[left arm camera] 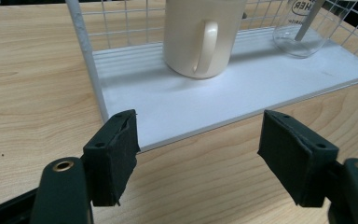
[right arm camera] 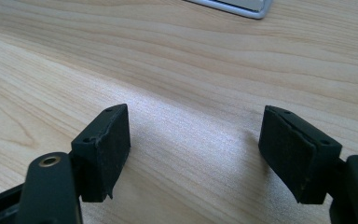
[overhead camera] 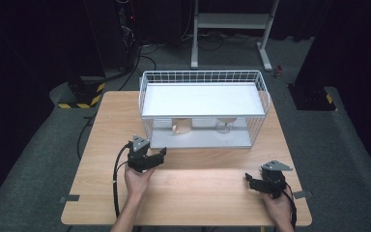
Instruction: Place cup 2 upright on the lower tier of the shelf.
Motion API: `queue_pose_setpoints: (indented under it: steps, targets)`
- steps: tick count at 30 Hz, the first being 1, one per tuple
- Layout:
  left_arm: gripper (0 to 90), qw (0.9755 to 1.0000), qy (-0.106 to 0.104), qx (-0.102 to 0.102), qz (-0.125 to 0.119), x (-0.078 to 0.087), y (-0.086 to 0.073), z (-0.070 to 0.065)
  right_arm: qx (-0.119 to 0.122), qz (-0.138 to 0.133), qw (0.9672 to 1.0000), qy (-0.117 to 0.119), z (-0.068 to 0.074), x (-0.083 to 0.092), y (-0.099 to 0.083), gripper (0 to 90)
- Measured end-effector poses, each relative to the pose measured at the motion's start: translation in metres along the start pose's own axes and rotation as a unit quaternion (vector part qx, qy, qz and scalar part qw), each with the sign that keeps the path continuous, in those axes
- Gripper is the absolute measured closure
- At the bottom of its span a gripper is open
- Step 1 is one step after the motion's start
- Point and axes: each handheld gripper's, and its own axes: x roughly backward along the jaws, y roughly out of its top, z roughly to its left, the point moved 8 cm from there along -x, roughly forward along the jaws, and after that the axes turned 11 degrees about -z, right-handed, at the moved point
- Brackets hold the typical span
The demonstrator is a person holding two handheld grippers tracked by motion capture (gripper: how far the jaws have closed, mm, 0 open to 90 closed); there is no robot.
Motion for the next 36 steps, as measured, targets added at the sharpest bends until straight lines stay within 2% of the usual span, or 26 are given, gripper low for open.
queue_pose_setpoints:
  steps: [14, 19, 36]
  targets:
    - [27.2, 1.0000, 0.004, 0.000, 0.001, 0.012, -0.006, 0.003, 0.000, 0.000, 1.0000, 0.000, 0.000, 0.000, 0.000, 24.9]
    - [26.8, 1.0000, 0.003, 0.006, -0.007, 0.017, -0.007, 0.002, 0.000, 0.000, 1.0000, 0.000, 0.000, 0.000, 0.000, 25.0]
    - [26.6, 0.9999, 0.012, 0.002, 0.005, 0.032, -0.023, 0.007, 0.001, 0.000, 1.0000, 0.000, 0.000, 0.000, 0.000, 25.0]
